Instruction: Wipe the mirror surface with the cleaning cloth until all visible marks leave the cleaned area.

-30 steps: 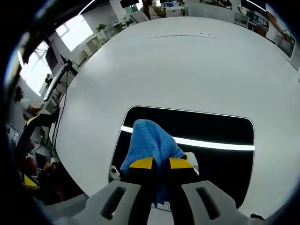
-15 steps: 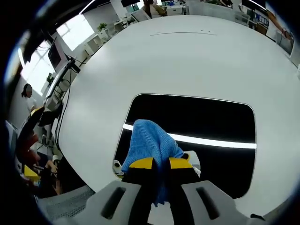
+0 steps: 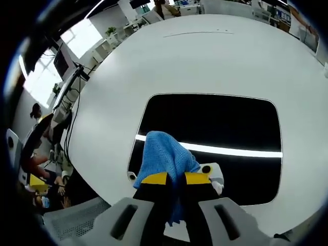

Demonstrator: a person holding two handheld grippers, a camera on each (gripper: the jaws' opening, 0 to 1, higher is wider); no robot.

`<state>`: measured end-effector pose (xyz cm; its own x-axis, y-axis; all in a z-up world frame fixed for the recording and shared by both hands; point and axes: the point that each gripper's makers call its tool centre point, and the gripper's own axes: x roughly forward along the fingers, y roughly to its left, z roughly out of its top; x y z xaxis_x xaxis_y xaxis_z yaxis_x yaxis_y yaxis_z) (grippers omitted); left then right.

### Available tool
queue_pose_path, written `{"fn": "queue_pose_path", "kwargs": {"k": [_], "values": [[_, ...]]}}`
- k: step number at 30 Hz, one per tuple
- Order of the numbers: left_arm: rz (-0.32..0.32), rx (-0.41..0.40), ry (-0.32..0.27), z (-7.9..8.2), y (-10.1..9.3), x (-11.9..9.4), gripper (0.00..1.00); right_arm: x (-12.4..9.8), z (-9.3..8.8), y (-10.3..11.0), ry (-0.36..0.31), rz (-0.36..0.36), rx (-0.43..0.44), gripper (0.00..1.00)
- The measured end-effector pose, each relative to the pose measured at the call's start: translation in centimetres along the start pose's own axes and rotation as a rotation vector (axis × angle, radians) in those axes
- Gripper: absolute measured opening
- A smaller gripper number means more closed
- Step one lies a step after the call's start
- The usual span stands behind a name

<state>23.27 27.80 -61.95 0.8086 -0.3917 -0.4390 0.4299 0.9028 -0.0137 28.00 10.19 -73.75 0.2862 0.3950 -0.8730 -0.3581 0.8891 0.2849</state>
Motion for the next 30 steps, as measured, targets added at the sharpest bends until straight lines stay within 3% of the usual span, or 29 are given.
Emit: {"fn": "queue_pose_path", "kwargs": {"k": [30], "values": [[-0.010, -0.010, 0.003, -0.1, -1.3, 0.4, 0.99, -0.5, -1.7, 0.6, 0.021, 0.031, 0.001, 0.05]]}}
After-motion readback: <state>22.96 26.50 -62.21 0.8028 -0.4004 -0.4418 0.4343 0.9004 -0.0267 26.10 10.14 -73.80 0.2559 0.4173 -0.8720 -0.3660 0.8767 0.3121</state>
